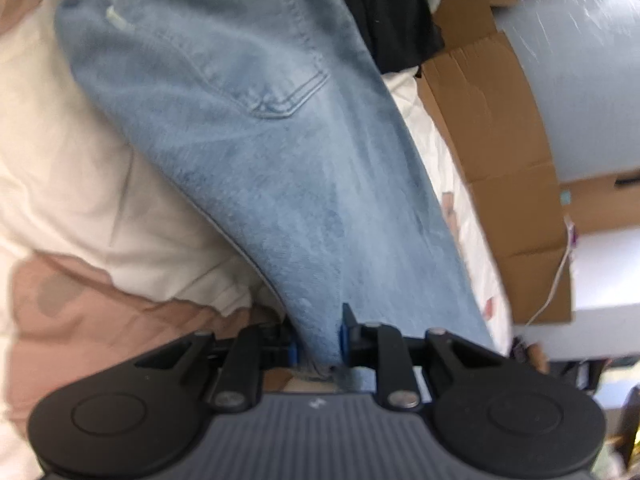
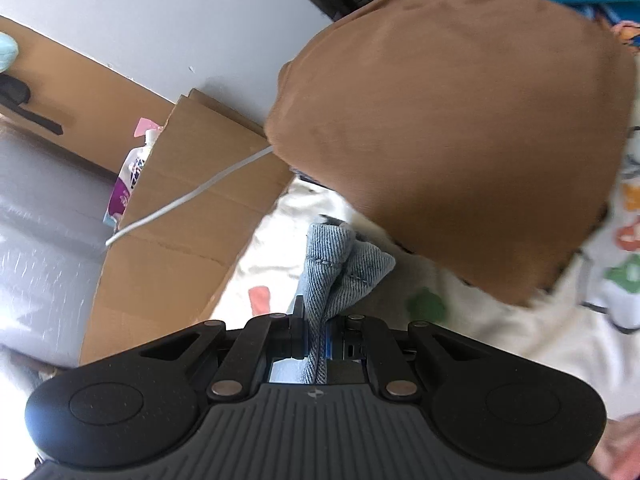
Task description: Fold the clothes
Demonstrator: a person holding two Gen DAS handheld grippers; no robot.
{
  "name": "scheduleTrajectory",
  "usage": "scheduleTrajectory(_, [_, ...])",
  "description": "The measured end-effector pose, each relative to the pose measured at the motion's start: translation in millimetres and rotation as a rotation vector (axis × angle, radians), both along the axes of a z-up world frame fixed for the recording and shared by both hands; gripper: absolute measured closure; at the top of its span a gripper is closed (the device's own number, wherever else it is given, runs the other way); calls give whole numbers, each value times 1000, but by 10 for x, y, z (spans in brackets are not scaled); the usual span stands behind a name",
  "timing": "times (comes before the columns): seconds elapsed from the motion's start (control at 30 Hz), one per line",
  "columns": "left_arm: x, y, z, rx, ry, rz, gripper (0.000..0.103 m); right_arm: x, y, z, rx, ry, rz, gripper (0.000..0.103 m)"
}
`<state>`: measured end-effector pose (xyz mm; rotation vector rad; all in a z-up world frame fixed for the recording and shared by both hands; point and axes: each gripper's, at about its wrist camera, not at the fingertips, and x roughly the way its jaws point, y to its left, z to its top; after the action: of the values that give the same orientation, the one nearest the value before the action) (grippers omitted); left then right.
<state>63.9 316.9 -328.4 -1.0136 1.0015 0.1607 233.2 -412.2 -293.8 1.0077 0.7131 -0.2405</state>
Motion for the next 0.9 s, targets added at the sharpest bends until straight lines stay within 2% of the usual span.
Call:
scheduleTrajectory(0.1, [75,-112,91,91,63,-58,84,-259,-45,2,-9,27,3,97])
scheduleTrajectory(0.17, [-103,-144,108,105,85,-79,84,-417,-80,6,-5,35,1,97])
scheduleTrajectory(0.37, [131,-332,197,176,162,-167,84,-851,-248,-14,33,75,-52,97])
scheduleTrajectory(0.43, [164,-395,214,191,182,-196,84,-959,-278,1,36,98,-65,97])
scheduleTrajectory(0.63, [-87,-570,330,205,216,-228,84,-1315,-495,-14,42,137,-100,97])
scheduleTrajectory(0.9, [-333,-969,298,224,241,-305,83,-1686,-821,-276,15,235,-119,97])
